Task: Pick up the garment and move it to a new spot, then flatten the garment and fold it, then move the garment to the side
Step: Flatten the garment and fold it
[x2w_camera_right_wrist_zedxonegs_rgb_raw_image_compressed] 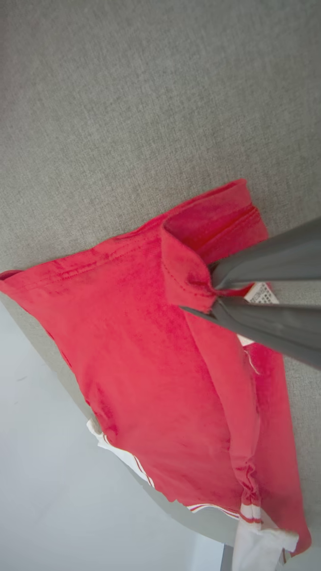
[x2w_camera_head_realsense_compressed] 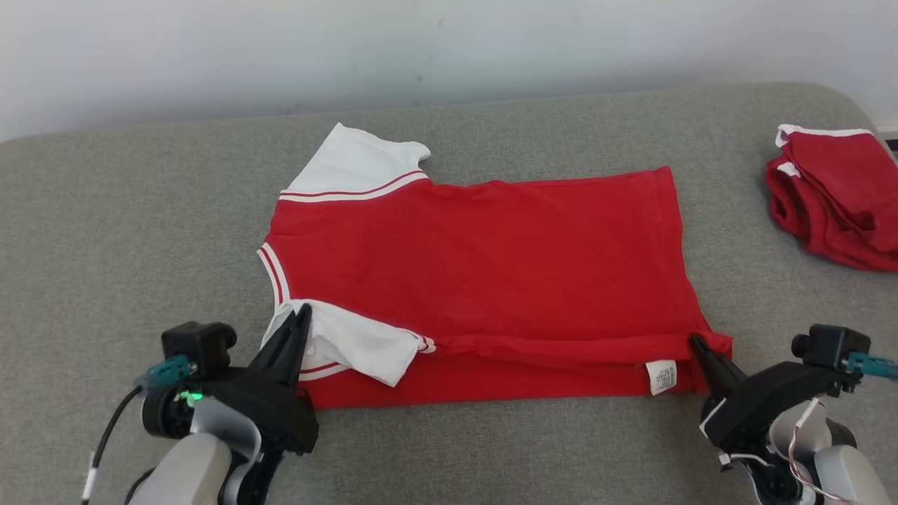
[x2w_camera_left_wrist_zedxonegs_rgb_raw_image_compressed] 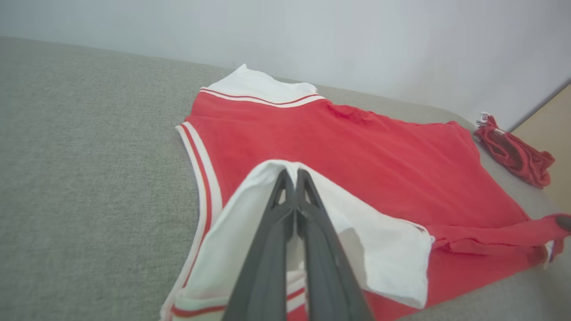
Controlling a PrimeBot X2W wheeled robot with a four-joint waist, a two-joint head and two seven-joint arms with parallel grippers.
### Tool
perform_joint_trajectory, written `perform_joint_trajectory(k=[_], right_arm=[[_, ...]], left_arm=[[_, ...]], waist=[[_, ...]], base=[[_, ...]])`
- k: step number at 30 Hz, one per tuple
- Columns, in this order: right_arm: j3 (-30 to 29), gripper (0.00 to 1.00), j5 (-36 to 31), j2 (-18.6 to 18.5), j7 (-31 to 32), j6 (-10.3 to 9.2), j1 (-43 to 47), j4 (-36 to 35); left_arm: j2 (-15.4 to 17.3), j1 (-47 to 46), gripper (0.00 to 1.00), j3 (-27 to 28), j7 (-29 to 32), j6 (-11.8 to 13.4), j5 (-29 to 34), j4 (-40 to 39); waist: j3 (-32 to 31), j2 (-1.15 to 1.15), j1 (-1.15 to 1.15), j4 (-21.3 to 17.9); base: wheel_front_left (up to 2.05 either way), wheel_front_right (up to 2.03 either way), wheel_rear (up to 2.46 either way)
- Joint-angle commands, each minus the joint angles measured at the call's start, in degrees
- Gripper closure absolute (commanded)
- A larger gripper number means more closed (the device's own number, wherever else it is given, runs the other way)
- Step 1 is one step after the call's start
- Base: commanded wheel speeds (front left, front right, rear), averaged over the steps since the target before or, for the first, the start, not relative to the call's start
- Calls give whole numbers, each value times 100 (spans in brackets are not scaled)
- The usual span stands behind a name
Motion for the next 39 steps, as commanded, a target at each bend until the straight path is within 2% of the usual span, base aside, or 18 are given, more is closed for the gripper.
perform_joint_trajectory(k=[1, 2, 3, 7, 12, 19, 24, 31, 39], right_arm=[[55, 69, -15, -48, -51, -12, -75, 56], [146, 2, 20, -72, -100, -12, -137, 105], [203, 0, 28, -118, -173, -13, -166, 177], [570, 0, -140, -407, -608, -12, -161, 269], [988, 0, -224, -810, -1060, -13, 132, 227], [1160, 0, -413, -1176, -1458, -13, 444, 306], [1166, 0, -533, -1220, -1612, -13, 333, 563], [1405, 0, -898, -1228, -1858, -13, 13, 989], [1617, 0, -1109, -1210, -2106, -13, -269, 1658]], left_arm=[[-45, -103, 100, -23, -49, -34, 65, 97], [-76, -188, 73, -22, -107, -47, 69, 237], [-101, -254, 2, -4, -174, -79, 67, 386], [-165, -373, 0, -28, -400, -158, 126, 733], [-128, -56, 0, 95, -562, -216, 121, 638], [91, 778, 0, 91, -595, 36, 361, 223], [232, 1057, 0, -69, -535, 186, 544, 126], [230, 971, 0, -105, -500, 349, 628, 262], [178, 874, 0, -140, -537, 337, 663, 413]], waist=[[-11, -1, -1, -1], [-23, -1, -1, 1], [-42, -1, -1, -1], [-130, -1, -1, 4], [-271, -1, -1, 29], [-321, -1, -1, 50], [-208, -1, -1, 98], [-29, -1, -1, 115], [51, -1, -1, 170]], base=[[0, 0, 0], [0, 0, 0], [0, 0, 0], [0, 0, 0], [0, 0, 0], [0, 0, 0], [0, 0, 0], [0, 0, 0], [0, 0, 0]])
